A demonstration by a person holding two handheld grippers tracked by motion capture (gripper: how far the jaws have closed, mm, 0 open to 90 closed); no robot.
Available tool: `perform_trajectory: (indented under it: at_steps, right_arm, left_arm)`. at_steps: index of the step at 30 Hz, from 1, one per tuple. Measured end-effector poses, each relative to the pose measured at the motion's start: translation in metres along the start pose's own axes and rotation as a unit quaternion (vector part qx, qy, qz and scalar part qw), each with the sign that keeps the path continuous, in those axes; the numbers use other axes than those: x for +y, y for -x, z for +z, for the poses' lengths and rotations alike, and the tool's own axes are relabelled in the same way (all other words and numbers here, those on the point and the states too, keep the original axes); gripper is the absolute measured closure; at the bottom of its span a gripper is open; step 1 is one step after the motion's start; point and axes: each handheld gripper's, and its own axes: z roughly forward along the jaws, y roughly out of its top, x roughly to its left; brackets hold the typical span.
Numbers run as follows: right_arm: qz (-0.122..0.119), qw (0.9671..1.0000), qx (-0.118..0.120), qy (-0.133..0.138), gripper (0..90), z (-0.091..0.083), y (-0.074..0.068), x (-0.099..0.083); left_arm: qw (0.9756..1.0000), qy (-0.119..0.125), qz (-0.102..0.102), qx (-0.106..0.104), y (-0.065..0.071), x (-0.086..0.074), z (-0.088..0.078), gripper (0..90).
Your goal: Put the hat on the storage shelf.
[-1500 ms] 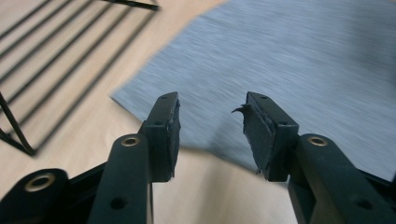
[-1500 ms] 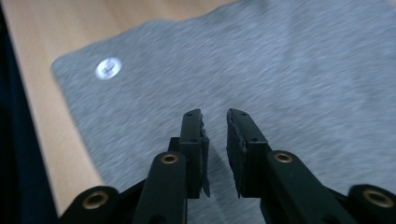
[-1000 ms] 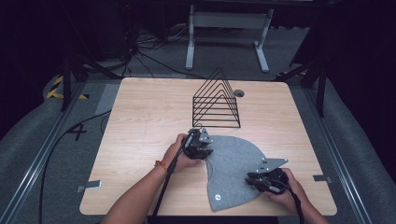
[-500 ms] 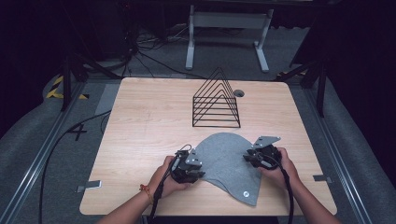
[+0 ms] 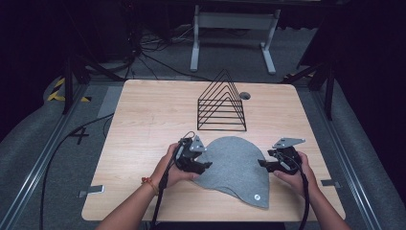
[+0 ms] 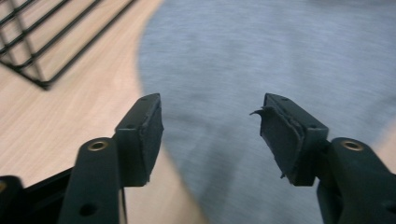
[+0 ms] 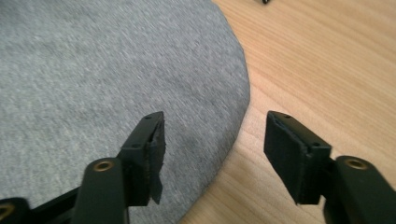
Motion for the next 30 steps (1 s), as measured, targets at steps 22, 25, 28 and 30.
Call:
perform_trajectory:
  at_steps: [22, 25, 28, 30]
  right_arm:
    - [0.022, 0.9993, 0.016, -0.026, 72.8, 0.018, -0.013, 0.006]
    - [0.028, 0.9987, 0.039, -0.017, 81.8, 0.020, -0.010, 0.006]
    - [0.037, 0.9976, 0.058, -0.011, 84.1, 0.020, -0.006, 0.004]
    - [0.034, 0.9975, 0.062, -0.003, 84.6, 0.018, -0.004, 0.002]
  left_arm:
    - [0.9970, -0.071, -0.008, -0.029, -0.020, 0.012, 0.037, 67.2]
    - [0.9970, -0.069, 0.001, -0.035, -0.016, 0.011, 0.036, 80.0]
    - [0.9982, -0.056, 0.004, -0.022, -0.011, 0.008, 0.034, 84.0]
    - [0.9989, -0.042, 0.009, -0.015, -0.007, 0.006, 0.030, 84.7]
